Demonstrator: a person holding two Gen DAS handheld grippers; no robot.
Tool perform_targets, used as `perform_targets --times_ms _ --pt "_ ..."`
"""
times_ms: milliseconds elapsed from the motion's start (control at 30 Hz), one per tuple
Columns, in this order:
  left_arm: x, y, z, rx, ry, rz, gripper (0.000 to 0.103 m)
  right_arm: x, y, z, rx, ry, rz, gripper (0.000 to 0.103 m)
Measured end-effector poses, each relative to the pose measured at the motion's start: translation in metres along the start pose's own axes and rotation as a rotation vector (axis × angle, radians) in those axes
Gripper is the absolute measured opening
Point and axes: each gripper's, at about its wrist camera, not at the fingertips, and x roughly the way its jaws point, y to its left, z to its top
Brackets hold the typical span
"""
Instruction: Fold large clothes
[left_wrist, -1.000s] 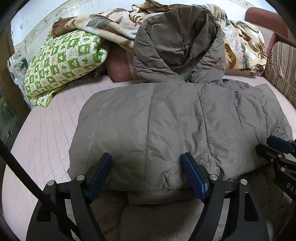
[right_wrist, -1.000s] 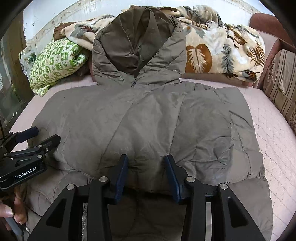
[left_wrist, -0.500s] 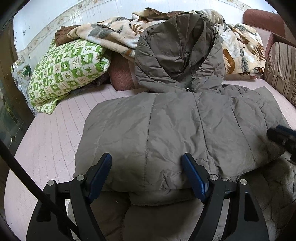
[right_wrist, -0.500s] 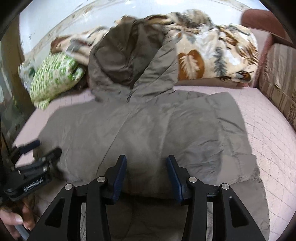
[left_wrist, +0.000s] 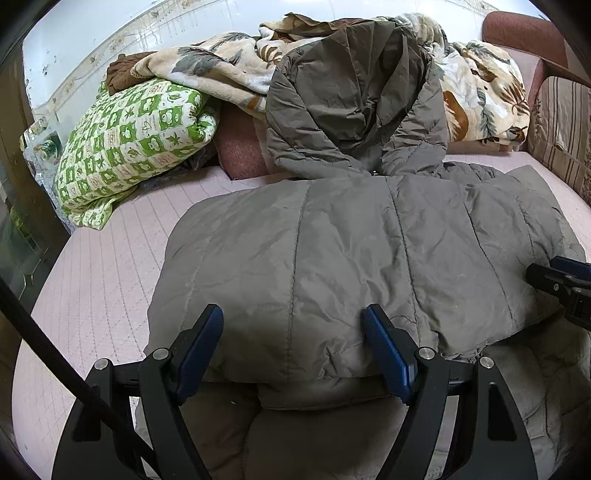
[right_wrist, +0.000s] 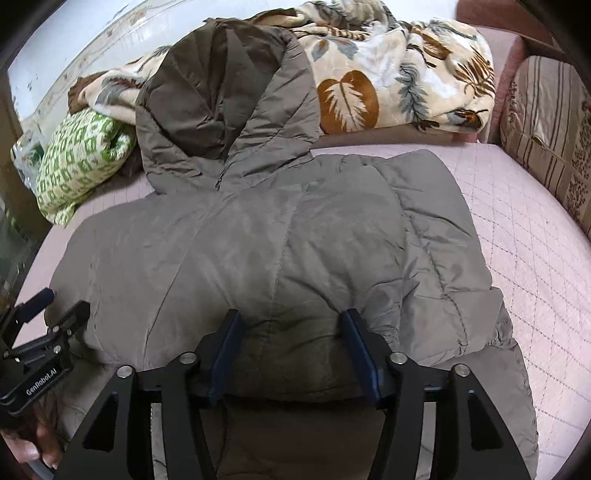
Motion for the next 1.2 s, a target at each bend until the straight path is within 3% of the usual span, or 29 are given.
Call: perform_targets --times_ms 667,933,1200 --pt "-0.002 -0.002 0.0 0.021 -0.01 0.023 0.078 -0.003 0.001 -0.001 0.001 -0.01 0.005 0.064" --pt "-0.011 -0.004 -0.002 0.046 -0.03 0.048 0.078 -0.021 -0.006 0.0 0.056 -0.048 0.046 0.065" --pt "-0.015 -0.002 0.0 0.046 -0.034 0.052 0.078 -0.034 -0.011 -0.001 0.078 -0.086 0.031 0.065"
